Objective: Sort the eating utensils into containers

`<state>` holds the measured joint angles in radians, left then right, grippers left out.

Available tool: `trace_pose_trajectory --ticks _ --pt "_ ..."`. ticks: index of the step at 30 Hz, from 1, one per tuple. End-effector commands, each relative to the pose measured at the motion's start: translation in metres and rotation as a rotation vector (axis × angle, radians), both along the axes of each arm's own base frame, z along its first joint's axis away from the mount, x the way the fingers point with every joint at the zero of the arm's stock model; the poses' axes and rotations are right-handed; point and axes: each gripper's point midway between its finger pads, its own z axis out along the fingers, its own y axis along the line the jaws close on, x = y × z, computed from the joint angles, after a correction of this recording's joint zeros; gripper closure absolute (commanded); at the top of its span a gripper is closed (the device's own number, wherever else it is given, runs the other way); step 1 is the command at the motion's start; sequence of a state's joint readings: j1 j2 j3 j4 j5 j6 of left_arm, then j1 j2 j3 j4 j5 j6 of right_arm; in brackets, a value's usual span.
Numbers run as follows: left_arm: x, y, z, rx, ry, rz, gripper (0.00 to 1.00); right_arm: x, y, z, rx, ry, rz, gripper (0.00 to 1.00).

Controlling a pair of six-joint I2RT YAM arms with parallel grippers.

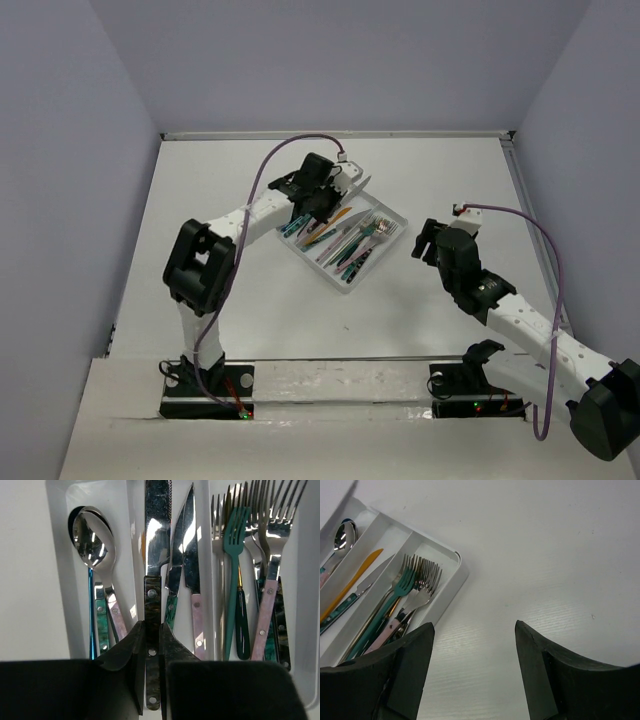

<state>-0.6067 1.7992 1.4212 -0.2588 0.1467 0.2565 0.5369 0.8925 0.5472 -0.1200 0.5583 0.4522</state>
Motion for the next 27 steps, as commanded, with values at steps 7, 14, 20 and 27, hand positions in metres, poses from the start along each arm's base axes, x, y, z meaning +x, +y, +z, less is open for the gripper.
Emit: trace_pose_trajectory --ticks 7,14,20,27 --pt "0.007 -0.025 -0.036 0.066 0.107 -0.022 1.0 0.008 0.0 0.019 0.025 -0.058 -0.027 0.27" --pt "-0.01 -0.028 -0.054 0.097 0.171 -0.027 1.0 0.009 0.0 0.019 0.022 -0.057 -0.026 0.28" --pt "-0.02 -0.017 -0.065 0.13 0.195 -0.004 1.0 0.007 -0.001 0.022 0.028 -0.066 -0.028 0.28" --pt "-0.022 -0.008 -0.069 0.153 0.181 0.012 1.0 0.007 0.0 0.022 0.03 -0.068 -0.023 0.28"
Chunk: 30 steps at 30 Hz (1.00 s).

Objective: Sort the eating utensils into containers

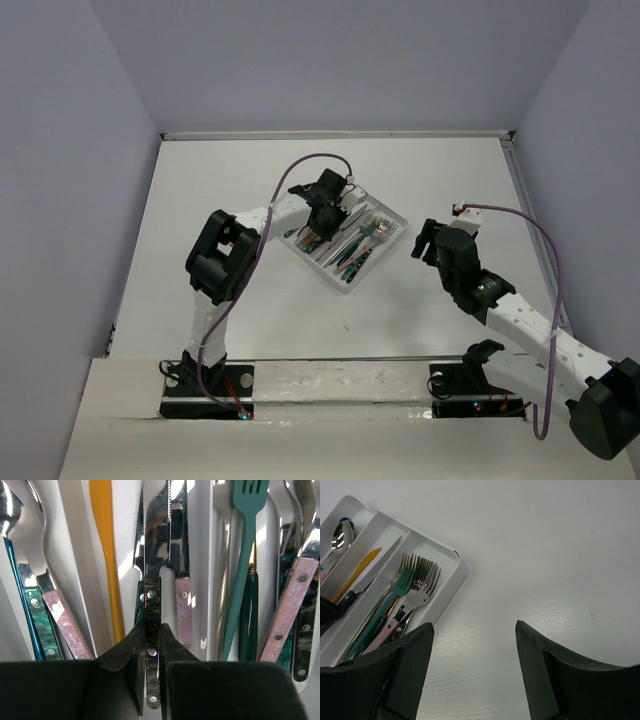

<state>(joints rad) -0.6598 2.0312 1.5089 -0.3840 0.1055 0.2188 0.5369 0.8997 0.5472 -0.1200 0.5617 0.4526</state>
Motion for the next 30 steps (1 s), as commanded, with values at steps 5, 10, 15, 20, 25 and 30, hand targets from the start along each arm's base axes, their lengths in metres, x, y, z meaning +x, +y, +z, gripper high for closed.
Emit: trace_pose_trajectory --ticks 5,10,15,20,25,30 --pt "-0.003 0.006 0.024 -0.006 -0.043 0.008 0.98 0.007 0.0 0.024 0.034 -0.074 -0.021 0.28" --pt "-0.003 0.009 0.03 0.001 -0.065 0.001 0.69 0.007 0.0 0.025 0.037 -0.077 -0.018 0.28" --pt "0.007 0.008 0.055 -0.012 -0.127 0.007 0.5 0.007 0.001 0.024 0.036 -0.073 -0.017 0.28" --pt "0.011 0.006 0.071 -0.017 -0.141 0.006 0.45 0.007 0.0 0.025 0.037 -0.075 -0.018 0.28" --pt "0.028 0.021 0.121 -0.081 -0.236 0.058 0.45 0.006 0.0 0.025 0.039 -0.076 -0.019 0.28" --pt "0.079 0.105 0.161 -0.159 -0.348 0.293 0.45 0.008 0.001 0.022 0.031 -0.065 -0.02 0.27"
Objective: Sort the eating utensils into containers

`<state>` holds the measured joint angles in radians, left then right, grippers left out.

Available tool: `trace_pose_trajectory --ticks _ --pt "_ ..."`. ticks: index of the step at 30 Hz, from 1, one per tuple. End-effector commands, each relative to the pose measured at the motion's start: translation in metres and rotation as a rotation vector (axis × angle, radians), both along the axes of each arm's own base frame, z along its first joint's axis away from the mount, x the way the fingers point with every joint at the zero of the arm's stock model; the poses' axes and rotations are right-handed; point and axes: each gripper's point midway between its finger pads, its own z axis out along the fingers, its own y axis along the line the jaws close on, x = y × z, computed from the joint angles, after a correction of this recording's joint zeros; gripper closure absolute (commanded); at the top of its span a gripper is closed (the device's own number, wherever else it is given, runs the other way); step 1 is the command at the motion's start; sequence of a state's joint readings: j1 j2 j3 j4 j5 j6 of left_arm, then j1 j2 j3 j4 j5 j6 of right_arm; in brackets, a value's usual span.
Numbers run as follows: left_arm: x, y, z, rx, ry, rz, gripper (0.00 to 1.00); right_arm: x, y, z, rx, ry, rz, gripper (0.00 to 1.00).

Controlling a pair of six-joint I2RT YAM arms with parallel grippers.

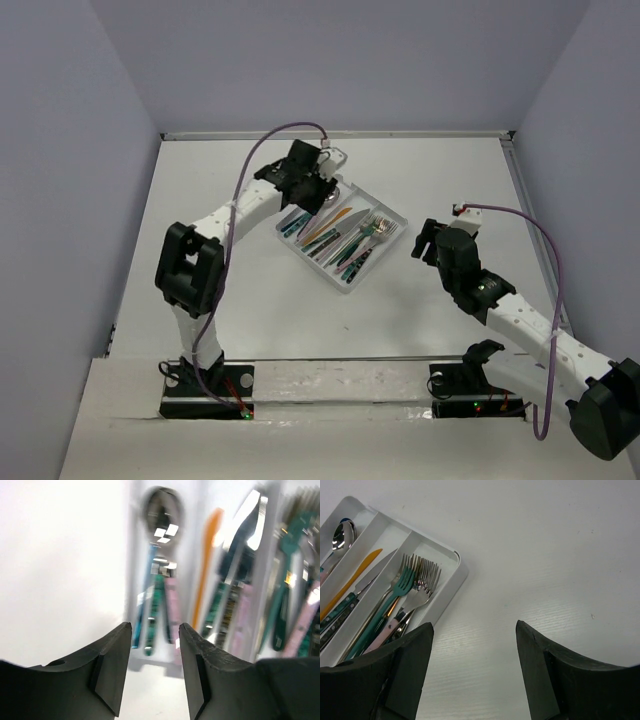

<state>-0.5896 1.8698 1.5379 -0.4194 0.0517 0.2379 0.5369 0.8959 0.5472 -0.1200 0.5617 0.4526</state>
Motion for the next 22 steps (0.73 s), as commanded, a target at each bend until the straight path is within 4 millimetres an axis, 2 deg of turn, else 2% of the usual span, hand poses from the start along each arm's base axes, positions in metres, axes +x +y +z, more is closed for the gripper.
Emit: trace_pose_trajectory --ticks 1,3,4,5,6,7,8,10,11,12,15,16,18,22 --pt "0.065 0.12 0.087 -0.145 -0.208 0.324 0.45 0.008 0.001 0.018 0.023 -0.053 -0.022 0.27" --pt "0.075 0.168 0.088 -0.178 -0.236 0.453 0.45 0.009 0.0 0.018 0.019 -0.051 -0.032 0.25" --pt "0.078 0.213 0.087 -0.175 -0.25 0.551 0.45 0.009 0.0 0.017 0.019 -0.047 -0.034 0.22" --pt "0.078 0.233 0.085 -0.176 -0.261 0.591 0.45 0.01 0.001 0.014 0.025 -0.038 -0.035 0.21" --pt "0.071 0.249 0.07 -0.166 -0.238 0.625 0.45 0.011 0.001 0.013 0.029 -0.036 -0.042 0.19" --pt "0.068 0.263 0.075 -0.173 -0.268 0.648 0.45 0.013 0.002 0.015 0.034 -0.037 -0.051 0.19" --pt "0.058 0.29 0.056 -0.154 -0.244 0.703 0.45 0.016 0.002 0.011 0.029 -0.022 -0.061 0.18" --pt "0.051 0.305 0.052 -0.134 -0.267 0.723 0.45 0.02 0.005 0.011 0.037 -0.011 -0.07 0.18" --pt "0.043 0.312 0.038 -0.116 -0.25 0.734 0.45 0.022 0.006 0.004 0.027 0.012 -0.074 0.18" --pt "0.039 0.314 0.036 -0.105 -0.255 0.74 0.44 0.023 0.007 0.002 0.026 0.022 -0.077 0.18" --pt "0.027 0.316 0.017 -0.085 -0.226 0.742 0.44 0.028 0.015 0.0 0.02 0.055 -0.055 0.18" --pt "0.027 0.316 0.017 -0.089 -0.238 0.74 0.44 0.027 0.014 -0.008 -0.005 0.091 -0.053 0.18" --pt "0.023 0.315 0.011 -0.092 -0.231 0.736 0.44 0.029 0.014 -0.012 -0.023 0.111 -0.06 0.19" --pt "0.021 0.313 0.005 -0.094 -0.217 0.724 0.44 0.028 0.012 -0.009 -0.002 0.097 -0.08 0.19"
